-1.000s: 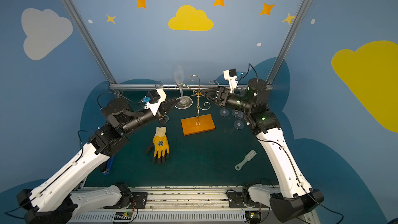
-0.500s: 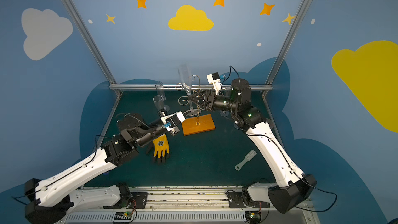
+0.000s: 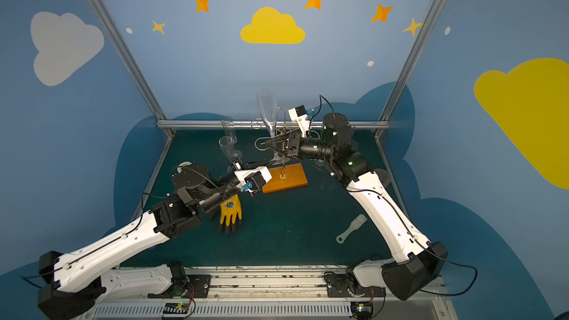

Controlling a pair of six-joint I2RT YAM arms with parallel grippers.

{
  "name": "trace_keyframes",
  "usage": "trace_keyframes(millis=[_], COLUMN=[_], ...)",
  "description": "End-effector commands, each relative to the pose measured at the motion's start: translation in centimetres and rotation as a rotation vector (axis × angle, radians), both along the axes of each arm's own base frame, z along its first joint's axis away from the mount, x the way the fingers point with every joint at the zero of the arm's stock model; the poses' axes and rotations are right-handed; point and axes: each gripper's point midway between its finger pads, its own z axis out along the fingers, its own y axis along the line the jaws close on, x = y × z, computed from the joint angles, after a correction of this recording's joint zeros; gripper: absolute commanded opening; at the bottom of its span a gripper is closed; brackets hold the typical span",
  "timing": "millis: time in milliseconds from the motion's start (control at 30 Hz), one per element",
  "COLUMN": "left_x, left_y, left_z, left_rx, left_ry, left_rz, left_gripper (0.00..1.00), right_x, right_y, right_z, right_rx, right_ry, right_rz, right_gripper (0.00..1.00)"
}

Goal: Take the wine glass off the wine glass rack
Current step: Pick up the wine glass from the wine glass rack.

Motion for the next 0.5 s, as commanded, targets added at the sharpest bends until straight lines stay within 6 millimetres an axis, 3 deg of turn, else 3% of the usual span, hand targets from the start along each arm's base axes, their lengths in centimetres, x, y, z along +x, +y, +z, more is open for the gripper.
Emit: trace_keyframes(millis=[0, 67, 133, 267, 467], left_x=[-0.2, -0.3, -0.5, -0.9, -0.6], left_y=[0.3, 0.4, 0.5, 1.4, 4.5], left_z=[1.3, 1.4, 1.2, 2.0, 3.1], left_rx=[-0.028, -0.038, -0.045, -0.141, -0.375], left_ry=[-0.039, -0.037, -0.027, 0.052, 0.274], left_rz=[0.007, 0.005, -0.004, -0.008, 0.04], left_gripper=[0.03, 0.04, 0.16, 0.42, 0.68], right_x=[-0.4, -0.4, -0.5, -0.8, -1.0], right_y=[0.1, 0.2, 0.2, -0.1, -1.1], right_z=[0.4, 0.4, 0.4, 0.6, -0.1], right_rx=[0.006, 0.005, 0.007, 0.006, -0.052], right_ry=[-0.031, -0.038, -0.053, -0.116, -0.25], right_rz=[0.012, 0.014, 0.017, 0.005, -0.042], right_gripper=[0.13, 0.04, 0.0, 0.0, 0.0])
